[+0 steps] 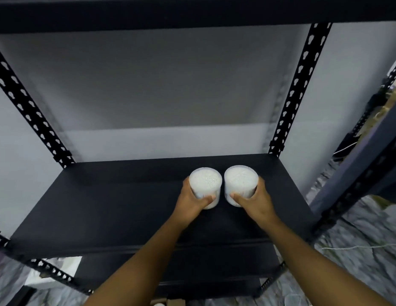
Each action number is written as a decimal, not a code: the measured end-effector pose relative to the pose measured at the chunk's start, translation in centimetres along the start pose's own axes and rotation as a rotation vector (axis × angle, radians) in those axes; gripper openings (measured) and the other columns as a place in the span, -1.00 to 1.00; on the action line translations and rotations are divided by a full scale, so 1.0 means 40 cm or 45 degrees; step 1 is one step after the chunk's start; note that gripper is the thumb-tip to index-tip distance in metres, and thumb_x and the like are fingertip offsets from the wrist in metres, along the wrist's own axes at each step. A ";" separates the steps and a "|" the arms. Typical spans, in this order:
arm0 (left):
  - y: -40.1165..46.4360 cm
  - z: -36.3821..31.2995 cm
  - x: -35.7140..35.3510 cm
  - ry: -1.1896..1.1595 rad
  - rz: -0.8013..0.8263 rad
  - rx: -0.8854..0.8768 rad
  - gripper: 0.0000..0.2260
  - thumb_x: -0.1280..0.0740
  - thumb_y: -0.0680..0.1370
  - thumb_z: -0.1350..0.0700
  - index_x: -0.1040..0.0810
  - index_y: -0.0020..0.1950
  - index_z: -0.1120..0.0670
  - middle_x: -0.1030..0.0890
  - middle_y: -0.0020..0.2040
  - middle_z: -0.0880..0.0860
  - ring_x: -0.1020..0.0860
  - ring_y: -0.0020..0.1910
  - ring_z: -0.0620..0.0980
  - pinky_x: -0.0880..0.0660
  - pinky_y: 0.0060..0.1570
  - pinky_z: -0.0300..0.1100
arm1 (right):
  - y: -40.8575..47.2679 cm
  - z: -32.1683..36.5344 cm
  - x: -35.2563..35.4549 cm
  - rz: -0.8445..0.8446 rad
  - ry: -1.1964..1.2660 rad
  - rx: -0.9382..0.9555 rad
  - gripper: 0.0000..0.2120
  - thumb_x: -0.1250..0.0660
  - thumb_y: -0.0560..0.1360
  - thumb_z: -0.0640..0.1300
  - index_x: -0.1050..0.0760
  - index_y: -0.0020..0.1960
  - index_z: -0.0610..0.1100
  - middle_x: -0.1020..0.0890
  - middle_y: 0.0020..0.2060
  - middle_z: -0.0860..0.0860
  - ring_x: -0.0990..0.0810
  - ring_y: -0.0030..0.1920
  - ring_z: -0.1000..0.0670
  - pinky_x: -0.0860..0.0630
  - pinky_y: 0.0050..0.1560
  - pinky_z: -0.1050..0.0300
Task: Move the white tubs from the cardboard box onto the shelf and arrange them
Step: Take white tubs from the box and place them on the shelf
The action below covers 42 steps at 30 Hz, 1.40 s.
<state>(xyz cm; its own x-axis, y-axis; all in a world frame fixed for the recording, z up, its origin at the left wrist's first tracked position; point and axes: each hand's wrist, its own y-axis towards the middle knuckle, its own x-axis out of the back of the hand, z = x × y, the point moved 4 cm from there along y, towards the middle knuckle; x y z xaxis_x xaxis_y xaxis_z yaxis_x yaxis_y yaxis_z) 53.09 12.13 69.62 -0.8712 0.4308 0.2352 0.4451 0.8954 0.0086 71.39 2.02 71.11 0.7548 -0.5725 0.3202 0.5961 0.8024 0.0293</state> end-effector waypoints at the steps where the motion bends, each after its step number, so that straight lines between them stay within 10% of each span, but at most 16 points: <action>1: 0.015 0.003 -0.010 -0.007 -0.010 0.001 -0.25 -0.55 0.31 0.01 -0.24 0.39 -0.06 -0.41 0.31 -0.09 -0.43 0.28 -0.13 -0.46 0.24 -0.10 | 0.022 -0.005 -0.001 0.015 0.006 0.002 -0.18 -0.56 0.32 -0.13 -0.18 0.43 -0.04 -0.41 0.18 0.11 -0.39 0.17 0.11 -0.39 0.11 0.21; 42: 0.243 0.083 -0.057 0.099 -0.142 0.111 -0.24 -0.54 0.35 0.08 -0.19 0.44 -0.02 -0.40 0.31 -0.04 -0.42 0.27 -0.04 -0.42 0.21 -0.16 | 0.320 -0.125 -0.067 0.105 -0.056 0.088 -0.13 -0.57 0.30 -0.08 -0.16 0.46 -0.06 -0.40 0.33 -0.02 -0.40 0.30 -0.02 -0.35 0.21 0.17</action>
<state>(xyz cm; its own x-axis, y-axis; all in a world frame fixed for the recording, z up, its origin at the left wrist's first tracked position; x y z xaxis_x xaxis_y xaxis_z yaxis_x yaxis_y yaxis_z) 58.70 20.21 65.96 -0.8942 0.3211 0.3120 0.3239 0.9451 -0.0444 78.38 12.99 65.89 0.7868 -0.4976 0.3651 0.5112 0.8569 0.0664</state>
